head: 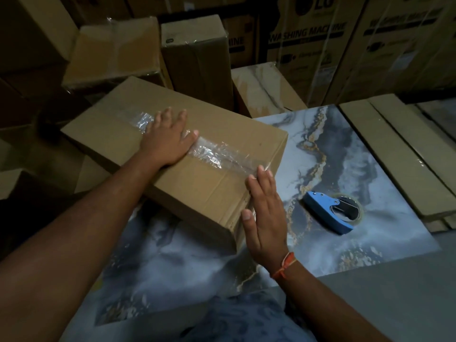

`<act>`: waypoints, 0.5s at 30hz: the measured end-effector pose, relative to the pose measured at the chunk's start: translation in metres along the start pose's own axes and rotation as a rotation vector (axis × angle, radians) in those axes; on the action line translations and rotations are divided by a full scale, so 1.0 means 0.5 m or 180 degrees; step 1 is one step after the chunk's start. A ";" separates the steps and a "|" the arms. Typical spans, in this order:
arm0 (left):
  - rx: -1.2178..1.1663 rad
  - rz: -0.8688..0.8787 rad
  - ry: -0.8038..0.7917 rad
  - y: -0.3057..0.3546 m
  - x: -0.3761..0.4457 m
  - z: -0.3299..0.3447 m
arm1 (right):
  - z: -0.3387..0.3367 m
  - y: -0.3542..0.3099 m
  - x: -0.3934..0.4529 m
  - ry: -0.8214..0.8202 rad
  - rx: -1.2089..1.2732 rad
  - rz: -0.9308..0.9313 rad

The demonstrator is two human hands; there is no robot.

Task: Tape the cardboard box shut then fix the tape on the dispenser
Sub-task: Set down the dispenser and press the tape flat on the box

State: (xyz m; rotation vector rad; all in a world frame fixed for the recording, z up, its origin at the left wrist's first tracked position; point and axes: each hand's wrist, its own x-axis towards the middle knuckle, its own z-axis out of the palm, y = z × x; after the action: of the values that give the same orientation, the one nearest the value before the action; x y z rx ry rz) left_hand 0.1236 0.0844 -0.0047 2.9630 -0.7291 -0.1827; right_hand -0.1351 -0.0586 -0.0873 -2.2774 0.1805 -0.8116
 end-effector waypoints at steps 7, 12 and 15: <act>-0.0039 0.1015 0.0052 0.117 -0.061 0.026 | 0.006 -0.007 0.068 0.0132 0.0149 0.0025; 0.0062 0.1092 0.0055 0.152 -0.087 0.048 | 0.055 0.019 0.018 0.0334 0.1017 0.0493; 0.0058 0.1038 0.0020 0.153 -0.088 0.046 | 0.078 0.042 -0.026 0.0118 0.1191 0.0891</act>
State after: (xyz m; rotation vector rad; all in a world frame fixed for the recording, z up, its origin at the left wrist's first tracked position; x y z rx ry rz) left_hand 0.0466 0.0361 -0.0145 2.8052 -1.2006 -0.1434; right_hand -0.1200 -0.0473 -0.1293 -1.8372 0.3275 -0.6760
